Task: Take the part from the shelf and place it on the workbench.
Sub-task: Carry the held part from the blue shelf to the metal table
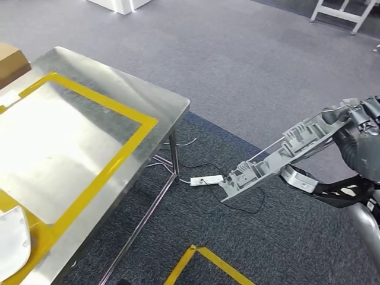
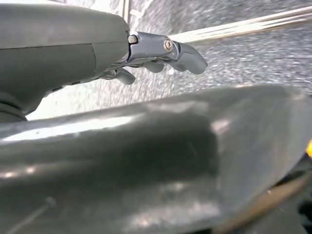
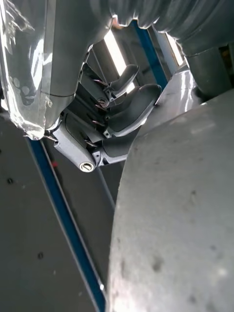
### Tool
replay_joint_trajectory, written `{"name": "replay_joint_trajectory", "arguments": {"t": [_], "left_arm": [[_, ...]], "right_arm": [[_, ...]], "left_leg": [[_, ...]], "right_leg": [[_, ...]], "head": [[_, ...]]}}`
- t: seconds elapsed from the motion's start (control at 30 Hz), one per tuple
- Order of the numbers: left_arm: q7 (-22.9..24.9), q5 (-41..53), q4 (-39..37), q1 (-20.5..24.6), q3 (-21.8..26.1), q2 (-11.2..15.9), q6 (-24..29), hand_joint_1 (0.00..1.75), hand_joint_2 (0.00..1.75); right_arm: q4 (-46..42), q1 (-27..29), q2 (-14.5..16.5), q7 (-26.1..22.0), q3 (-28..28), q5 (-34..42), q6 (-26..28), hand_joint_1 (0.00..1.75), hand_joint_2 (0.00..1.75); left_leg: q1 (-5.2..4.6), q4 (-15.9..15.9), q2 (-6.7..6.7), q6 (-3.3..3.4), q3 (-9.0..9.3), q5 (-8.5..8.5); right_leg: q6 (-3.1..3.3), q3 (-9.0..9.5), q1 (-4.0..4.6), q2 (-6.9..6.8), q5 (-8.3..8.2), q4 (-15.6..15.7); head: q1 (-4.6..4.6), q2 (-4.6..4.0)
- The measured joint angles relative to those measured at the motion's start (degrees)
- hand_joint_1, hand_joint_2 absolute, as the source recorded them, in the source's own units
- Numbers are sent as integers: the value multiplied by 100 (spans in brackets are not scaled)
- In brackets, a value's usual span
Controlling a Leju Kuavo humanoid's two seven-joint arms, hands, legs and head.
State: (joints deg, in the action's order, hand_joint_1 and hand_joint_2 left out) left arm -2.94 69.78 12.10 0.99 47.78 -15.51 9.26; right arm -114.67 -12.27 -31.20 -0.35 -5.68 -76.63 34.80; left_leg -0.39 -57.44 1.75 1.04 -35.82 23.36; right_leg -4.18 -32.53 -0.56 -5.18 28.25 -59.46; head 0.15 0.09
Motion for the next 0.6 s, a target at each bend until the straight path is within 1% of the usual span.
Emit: {"name": "replay_joint_trajectory", "arguments": {"t": [0.03,0.07,0.1,0.13,0.17,0.2,0.23,0.27,0.3,0.33,0.37,0.4,0.43,0.47,0.5,0.53,0.57,0.6], "left_arm": [[1,13,1,0,2,3,-3,0,0],[1,23,1,1,3,4,-8,0,0],[1,31,1,2,4,5,-16,0,0],[2,36,1,-1,4,7,-25,0,0],[5,38,1,-5,5,10,-33,0,0],[9,43,1,-10,7,14,-42,0,0],[13,47,1,-11,8,17,-49,0,0],[16,51,1,-12,8,18,-56,0,0],[16,56,1,-10,9,22,-60,0,0],[17,62,2,-7,9,26,-64,0,0],[22,69,2,-8,10,33,-67,0,0],[27,76,3,-16,11,40,-68,0,0],[32,82,3,-29,13,46,-69,0,0],[37,87,3,-43,17,50,-69,0,0],[39,91,3,-53,22,51,-69,0,0],[40,95,3,-52,29,52,-70,0,0],[42,99,3,-47,35,52,-70,0,0],[43,104,3,-39,40,52,-71,0,0]], "right_arm": [[2,2,0,4,3,13,-1,175,175],[5,10,0,6,5,25,-2,175,175],[10,23,0,8,7,37,-6,175,175],[19,39,1,7,7,45,-14,175,175],[27,52,1,6,6,52,-25,175,175],[33,58,1,4,6,60,-35,175,175],[37,58,1,1,6,67,-45,175,175],[38,56,1,0,6,73,-52,175,175],[40,54,3,-3,3,78,-57,175,175],[43,52,5,-5,1,80,-64,175,175],[48,54,9,-9,-4,82,-70,175,175],[53,56,12,-15,-10,82,-75,175,175],[57,55,14,-20,-16,82,-79,175,175],[60,55,16,-24,-23,81,-81,175,175],[60,55,18,-26,-29,82,-81,175,175],[60,56,20,-25,-32,85,-81,175,175],[60,63,20,-23,-33,90,-80,175,175],[60,77,20,-21,-33,99,-80,175,175]], "left_leg": [[19,11,-70,27,13,-9],[24,10,-140,43,14,-10],[25,10,-215,56,14,-12],[26,9,-296,59,14,-13],[26,8,-379,58,15,-13],[29,6,-461,55,20,-15],[36,3,-547,48,25,-18],[44,-1,-628,32,29,-20],[44,-13,-707,6,18,-26],[46,-26,-779,-26,-8,-38],[48,-33,-844,-64,-41,-56],[53,-33,-909,-102,-77,-81],[63,-27,-973,-134,-101,-101],[59,-37,-955,-164,-121,-91],[47,-112,-855,-193,-165,-32],[34,-292,-694,-218,-253,88],[24,-601,-490,-240,-397,266],[25,-984,-349,-255,-575,453]], "right_leg": [[-20,-106,-10,163,141,-241],[-29,-270,-16,336,317,-601],[-32,-472,-16,434,481,-1005],[-33,-651,-15,478,582,-1333],[-32,-753,-16,494,577,-1486],[-27,-747,-21,503,460,-1412],[-24,-628,-31,533,252,-1115],[-30,-451,-53,621,47,-713],[-39,-278,-83,776,-87,-341],[-38,-150,-108,915,-156,-83],[-26,-92,-122,1014,-151,33],[1,-80,-121,1040,-131,47],[39,-80,-122,976,-135,38],[73,-79,-122,902,-140,39],[113,-72,-126,826,-146,44],[146,-64,-128,745,-151,53],[172,-59,-113,663,-151,56],[194,-59,-98,581,-147,57]], "head": [[17,0],[37,0],[50,0],[56,-1],[58,-1],[57,-1],[57,-1],[58,-1],[59,-1],[58,0],[58,0],[57,0],[53,0],[49,-1],[22,-1],[-3,-1],[-26,-1],[-48,-1]]}}
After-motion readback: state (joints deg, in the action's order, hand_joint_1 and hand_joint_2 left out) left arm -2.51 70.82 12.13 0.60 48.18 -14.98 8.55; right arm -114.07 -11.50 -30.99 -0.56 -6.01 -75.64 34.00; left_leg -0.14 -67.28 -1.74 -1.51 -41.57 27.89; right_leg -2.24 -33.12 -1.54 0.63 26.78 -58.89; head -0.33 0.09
